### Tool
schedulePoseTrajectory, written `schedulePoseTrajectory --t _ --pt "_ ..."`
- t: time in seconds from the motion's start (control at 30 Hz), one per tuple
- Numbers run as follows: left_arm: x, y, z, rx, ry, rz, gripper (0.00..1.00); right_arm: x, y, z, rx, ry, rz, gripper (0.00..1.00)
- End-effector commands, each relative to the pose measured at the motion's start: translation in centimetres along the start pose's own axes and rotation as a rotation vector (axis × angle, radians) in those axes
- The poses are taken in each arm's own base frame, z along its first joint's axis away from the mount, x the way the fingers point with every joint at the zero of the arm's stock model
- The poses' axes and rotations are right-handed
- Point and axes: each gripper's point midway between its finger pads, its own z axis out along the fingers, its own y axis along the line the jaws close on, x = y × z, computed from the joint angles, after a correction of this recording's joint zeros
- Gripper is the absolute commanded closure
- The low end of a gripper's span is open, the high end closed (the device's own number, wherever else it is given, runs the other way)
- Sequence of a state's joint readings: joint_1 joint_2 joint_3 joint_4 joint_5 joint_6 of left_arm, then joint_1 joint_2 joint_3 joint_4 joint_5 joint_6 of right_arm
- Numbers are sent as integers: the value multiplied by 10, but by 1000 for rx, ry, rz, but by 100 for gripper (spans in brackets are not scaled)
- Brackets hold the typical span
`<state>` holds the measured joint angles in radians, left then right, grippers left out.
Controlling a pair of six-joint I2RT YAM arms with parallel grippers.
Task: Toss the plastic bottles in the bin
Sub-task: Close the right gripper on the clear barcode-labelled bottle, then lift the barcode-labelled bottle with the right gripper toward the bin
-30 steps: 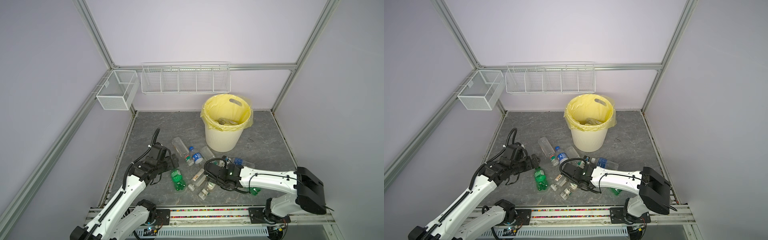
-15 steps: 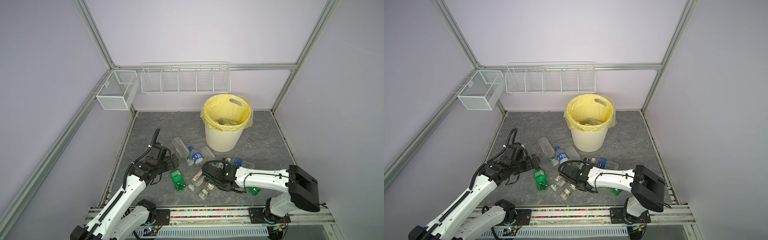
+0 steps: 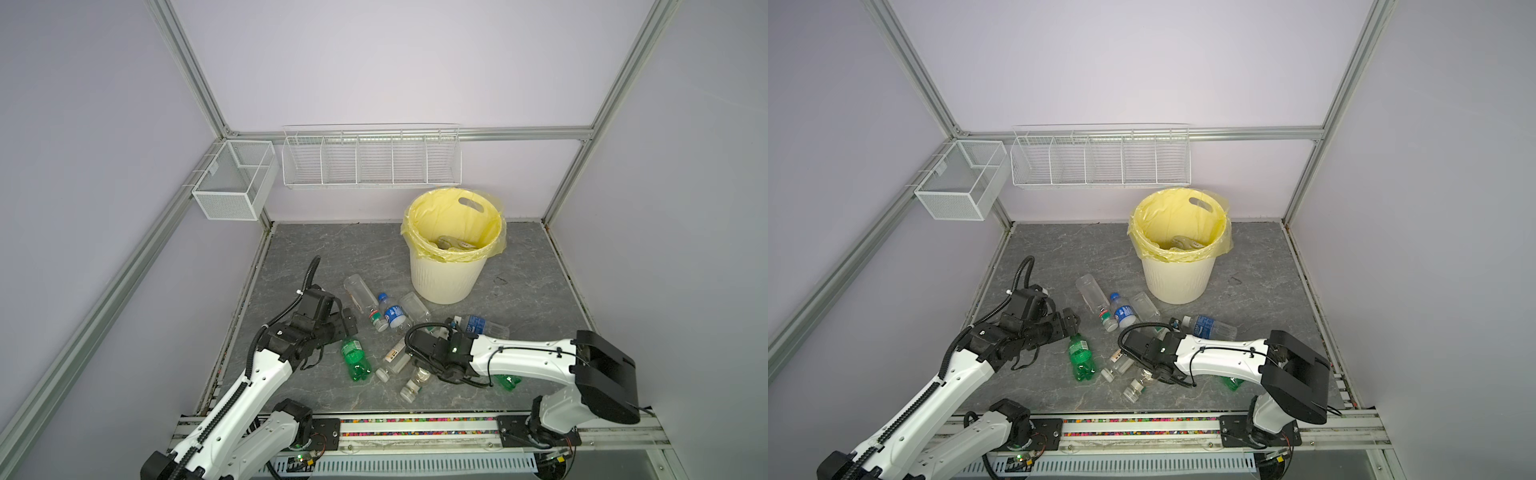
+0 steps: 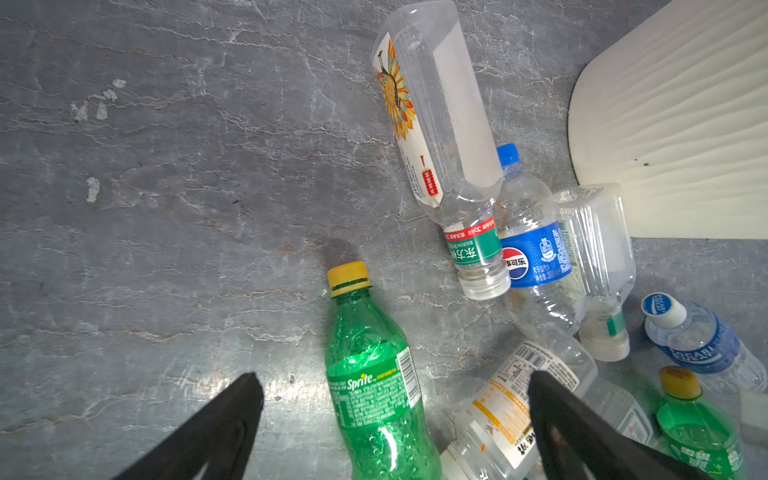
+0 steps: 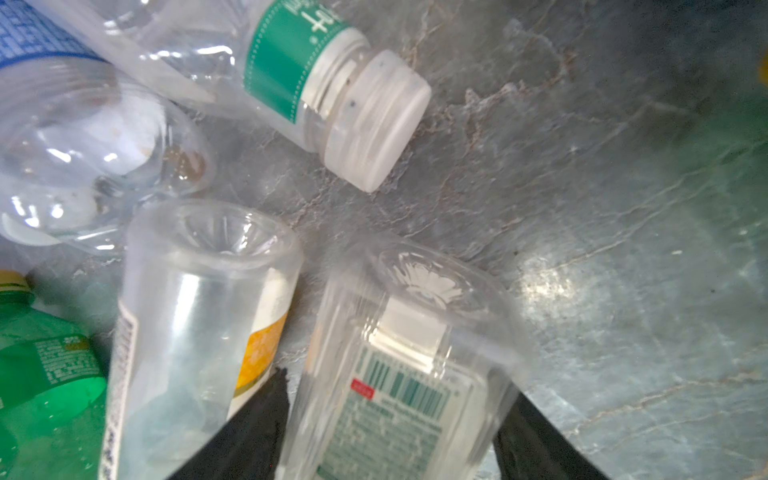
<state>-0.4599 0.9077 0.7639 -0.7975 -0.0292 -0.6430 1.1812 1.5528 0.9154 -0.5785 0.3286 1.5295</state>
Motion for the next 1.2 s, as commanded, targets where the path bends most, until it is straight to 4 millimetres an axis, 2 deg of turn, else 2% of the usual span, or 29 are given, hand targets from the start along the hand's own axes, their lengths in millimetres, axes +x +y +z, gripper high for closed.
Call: schedulePoseTrajectory --t 0.0,0.23,0.27,0.37,0.5,0.53,1.17 --pt "-2 3 -2 -12 -8 -7 1 2 -17 7 54 -1 48 30" --pt "0 3 -1 -13 0 -12 1 4 -19 9 64 5 56 34" --pt "0 2 -2 -9 2 -12 1 6 -33 15 97 6 54 37" --pt "0 1 -2 0 3 -17 1 8 -35 16 89 13 58 44" --pt "0 1 -1 -3 4 -17 1 7 -35 12 82 10 50 49" --pt "0 1 -1 -2 6 -17 1 6 -34 11 77 8 45 53" --pt "0 1 1 -7 10 -32 1 -23 -23 -40 -46 -89 -59 57"
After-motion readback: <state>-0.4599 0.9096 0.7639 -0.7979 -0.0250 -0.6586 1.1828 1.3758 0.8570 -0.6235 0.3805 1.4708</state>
